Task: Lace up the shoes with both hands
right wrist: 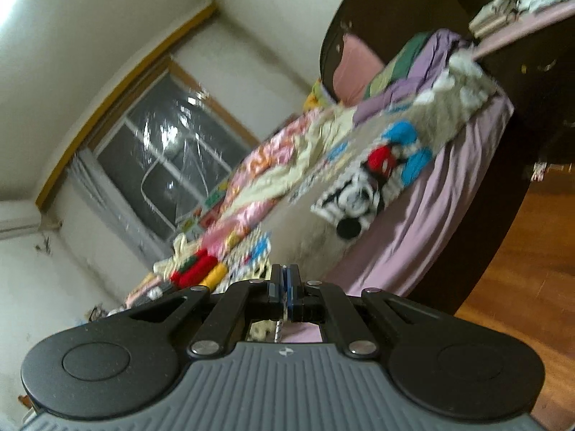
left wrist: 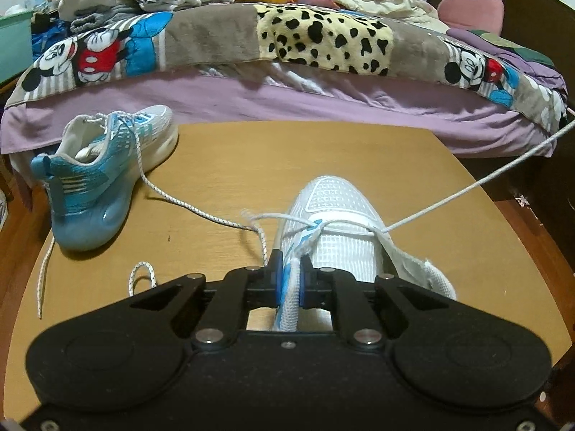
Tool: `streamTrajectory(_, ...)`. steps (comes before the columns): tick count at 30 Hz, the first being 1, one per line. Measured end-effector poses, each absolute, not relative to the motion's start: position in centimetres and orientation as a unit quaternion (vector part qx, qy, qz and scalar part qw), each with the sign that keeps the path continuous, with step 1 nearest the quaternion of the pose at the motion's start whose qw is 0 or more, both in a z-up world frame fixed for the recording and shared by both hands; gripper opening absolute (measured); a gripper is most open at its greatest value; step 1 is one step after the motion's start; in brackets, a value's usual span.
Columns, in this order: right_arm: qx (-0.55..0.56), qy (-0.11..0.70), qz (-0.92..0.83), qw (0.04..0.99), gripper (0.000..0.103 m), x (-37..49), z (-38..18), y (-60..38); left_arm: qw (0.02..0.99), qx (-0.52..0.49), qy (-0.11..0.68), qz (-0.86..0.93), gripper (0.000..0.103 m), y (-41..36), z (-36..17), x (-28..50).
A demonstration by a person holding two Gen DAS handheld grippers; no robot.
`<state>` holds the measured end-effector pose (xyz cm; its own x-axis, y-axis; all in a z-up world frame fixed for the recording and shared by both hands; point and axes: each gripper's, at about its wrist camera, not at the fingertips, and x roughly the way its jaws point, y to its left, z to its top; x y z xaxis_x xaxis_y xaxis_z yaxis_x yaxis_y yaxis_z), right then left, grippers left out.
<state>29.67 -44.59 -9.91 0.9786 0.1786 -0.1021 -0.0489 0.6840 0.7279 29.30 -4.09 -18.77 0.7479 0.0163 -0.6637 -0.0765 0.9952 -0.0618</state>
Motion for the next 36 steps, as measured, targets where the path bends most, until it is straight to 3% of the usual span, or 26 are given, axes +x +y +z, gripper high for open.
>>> streamTrajectory(14, 0.397, -0.020, -0.014, 0.918, 0.004, 24.4, -5.1, -50.6, 0.932, -0.047, 0.357, 0.034, 0.007, -4.5, -19.0, 29.2)
streamTrajectory(36, 0.401, -0.114, -0.137, 0.899, 0.004, 18.9, -4.6, -56.6, 0.930, -0.047, 0.363, 0.038, 0.007, -4.6, -19.2, 29.4)
